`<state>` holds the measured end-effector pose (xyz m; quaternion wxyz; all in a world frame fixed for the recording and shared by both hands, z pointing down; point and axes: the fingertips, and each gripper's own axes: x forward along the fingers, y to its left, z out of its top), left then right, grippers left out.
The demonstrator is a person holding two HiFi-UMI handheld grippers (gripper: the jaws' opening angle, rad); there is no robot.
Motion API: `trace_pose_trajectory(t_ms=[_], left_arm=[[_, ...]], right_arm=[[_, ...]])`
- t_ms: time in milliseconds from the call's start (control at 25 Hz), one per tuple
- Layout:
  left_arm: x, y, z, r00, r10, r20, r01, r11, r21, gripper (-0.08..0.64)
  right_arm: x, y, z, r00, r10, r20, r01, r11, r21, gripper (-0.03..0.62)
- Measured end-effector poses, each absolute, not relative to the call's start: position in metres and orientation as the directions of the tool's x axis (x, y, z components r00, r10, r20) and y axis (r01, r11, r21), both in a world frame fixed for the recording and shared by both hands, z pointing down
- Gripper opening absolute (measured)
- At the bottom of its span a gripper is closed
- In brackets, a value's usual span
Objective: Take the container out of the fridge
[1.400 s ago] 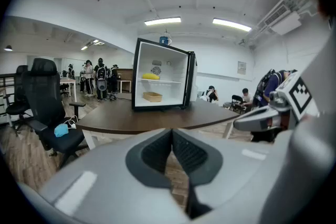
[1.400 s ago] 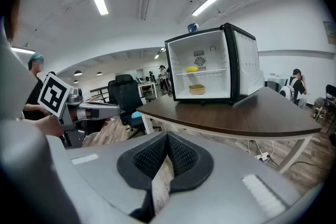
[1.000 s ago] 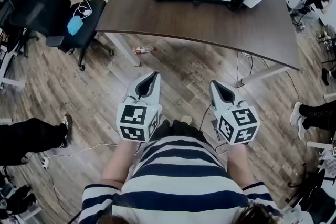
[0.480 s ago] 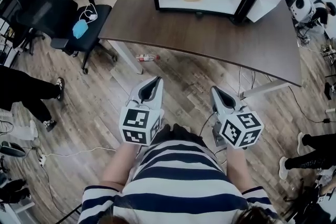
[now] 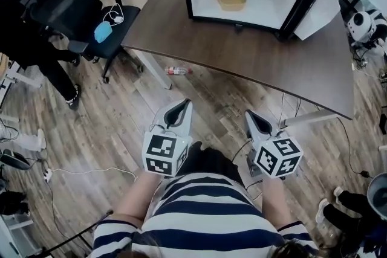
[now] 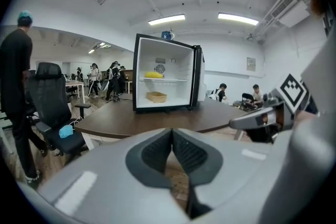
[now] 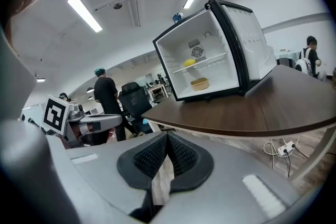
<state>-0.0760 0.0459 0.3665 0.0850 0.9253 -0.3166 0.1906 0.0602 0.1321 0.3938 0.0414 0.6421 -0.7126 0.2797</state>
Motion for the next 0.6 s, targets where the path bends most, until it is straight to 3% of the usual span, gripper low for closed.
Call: trace_pose_trajectory(t_ms=[600], left_arm=[[-0.06,-0.016,0.377,0.734,-0.532,0.423,-0.61,-0.789,0.067,0.0]], right_arm=[[0.058,0.059,0.388,-0.229,-0.865,0.446,-0.955,0.112,-0.273,-0.002]])
